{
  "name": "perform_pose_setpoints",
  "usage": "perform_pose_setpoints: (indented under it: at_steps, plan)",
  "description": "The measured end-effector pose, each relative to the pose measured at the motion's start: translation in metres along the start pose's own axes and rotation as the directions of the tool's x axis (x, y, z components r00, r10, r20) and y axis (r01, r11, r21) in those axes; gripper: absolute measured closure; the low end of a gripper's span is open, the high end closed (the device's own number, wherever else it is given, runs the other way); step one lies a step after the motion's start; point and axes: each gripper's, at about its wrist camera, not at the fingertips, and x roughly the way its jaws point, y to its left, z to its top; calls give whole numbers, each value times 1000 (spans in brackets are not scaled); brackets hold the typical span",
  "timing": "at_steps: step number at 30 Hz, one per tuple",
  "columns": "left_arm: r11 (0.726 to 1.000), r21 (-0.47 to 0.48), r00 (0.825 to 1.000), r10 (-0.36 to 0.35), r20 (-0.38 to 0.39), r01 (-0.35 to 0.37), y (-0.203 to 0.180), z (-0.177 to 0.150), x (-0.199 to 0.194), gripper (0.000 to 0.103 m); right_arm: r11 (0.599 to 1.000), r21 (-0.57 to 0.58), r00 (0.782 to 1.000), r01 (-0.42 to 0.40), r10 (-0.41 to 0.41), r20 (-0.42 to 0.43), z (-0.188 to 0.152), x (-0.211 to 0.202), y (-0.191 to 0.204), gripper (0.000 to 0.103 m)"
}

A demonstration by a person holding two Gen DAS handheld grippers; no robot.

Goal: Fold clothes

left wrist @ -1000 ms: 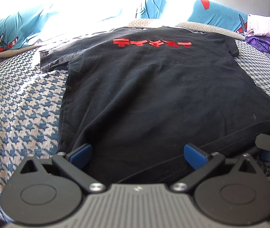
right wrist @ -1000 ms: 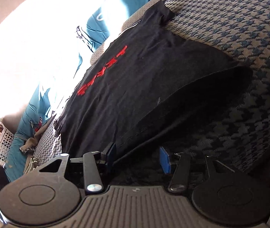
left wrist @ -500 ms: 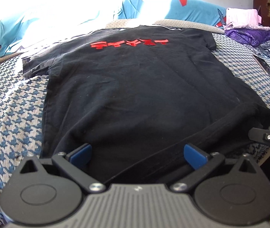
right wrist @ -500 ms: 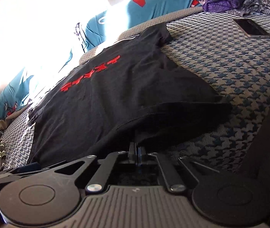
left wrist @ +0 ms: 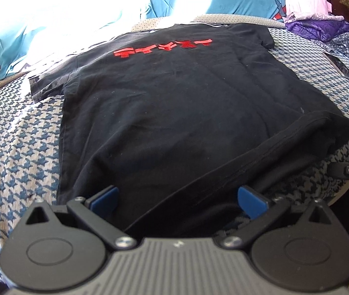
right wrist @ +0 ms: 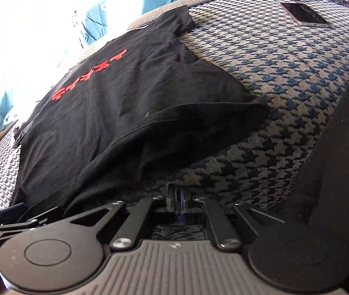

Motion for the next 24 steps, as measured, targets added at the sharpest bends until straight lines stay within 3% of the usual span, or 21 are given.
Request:
perform_pose_setpoints:
  at_steps: [5, 9, 12, 20, 24]
  plan:
    - [999, -33, 1000, 30, 0, -30, 8, 3, 3, 0, 988, -111, 994, -107, 105, -19, -8, -1, 17, 97]
    - [997, -81, 1000, -7, 26, 9, 16, 5, -3, 0, 971, -202, 992, -125, 123, -23, -14, -4, 29, 97]
    - [993, -105, 998, -48, 39, 52, 20, 6, -8, 0, 960, -265, 996, -87, 92, 9, -19, -4, 38, 97]
    - [995, 19, 991, -100, 86, 99, -4, 2, -21, 0, 965, -258, 996, -50, 67, 57, -8, 5, 40, 97]
    - [990, 110, 991, -100, 93, 89, -20, -1, -22, 0, 968, -246, 993, -56, 79, 83, -3, 4, 38, 97]
